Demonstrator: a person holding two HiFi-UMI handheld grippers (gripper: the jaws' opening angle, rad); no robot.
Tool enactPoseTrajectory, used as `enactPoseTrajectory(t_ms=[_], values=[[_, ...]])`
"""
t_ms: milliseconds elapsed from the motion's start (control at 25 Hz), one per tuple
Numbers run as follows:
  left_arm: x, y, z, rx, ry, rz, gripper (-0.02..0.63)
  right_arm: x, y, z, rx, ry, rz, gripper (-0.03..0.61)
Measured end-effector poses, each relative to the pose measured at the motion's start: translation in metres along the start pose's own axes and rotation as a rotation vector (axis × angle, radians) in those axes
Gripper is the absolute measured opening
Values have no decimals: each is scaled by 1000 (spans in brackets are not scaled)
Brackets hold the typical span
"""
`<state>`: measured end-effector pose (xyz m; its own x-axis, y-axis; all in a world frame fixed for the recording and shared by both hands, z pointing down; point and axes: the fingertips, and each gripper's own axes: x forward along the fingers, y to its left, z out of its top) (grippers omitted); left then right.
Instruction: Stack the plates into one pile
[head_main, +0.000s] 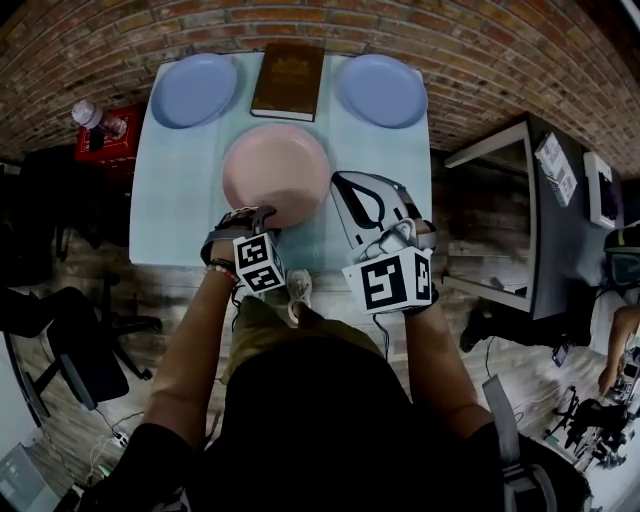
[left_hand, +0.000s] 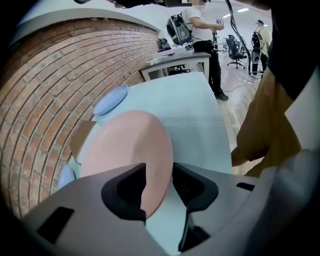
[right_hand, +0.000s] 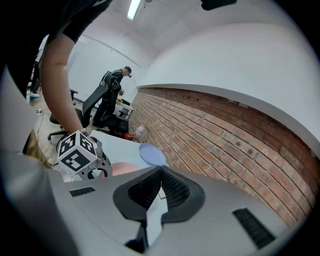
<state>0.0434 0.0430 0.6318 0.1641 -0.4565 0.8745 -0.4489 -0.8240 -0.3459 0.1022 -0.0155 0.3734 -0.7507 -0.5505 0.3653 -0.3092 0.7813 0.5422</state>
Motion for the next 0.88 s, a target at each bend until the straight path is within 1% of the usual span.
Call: enactPoseTrajectory(t_ms=[160,320,640,680,720,760,880], values=[[5,-1,-1,26,16,1,169,-2,1,-1,-4,5,0,34],[11,-2,-4,21,45,-8,164,-4,1,-2,-10,7,1,34],[12,0,-5,11,49,-29,163,-5,-1,-6,-7,11,-1,34],[12,-2,-4,13,51,-37,157,-5,-2,-7,-7,11,-2,34],[12,-5,-4,25,56,-44,138,-6,-2,-6,-7,10,-2,34],[12,-8,-4,49,63,-43,83,-7,-2,-6,-8,8,-2,34],[9,-10,-2,138,81,-6,57,-8,-1,-5,-11,3,-1,34]])
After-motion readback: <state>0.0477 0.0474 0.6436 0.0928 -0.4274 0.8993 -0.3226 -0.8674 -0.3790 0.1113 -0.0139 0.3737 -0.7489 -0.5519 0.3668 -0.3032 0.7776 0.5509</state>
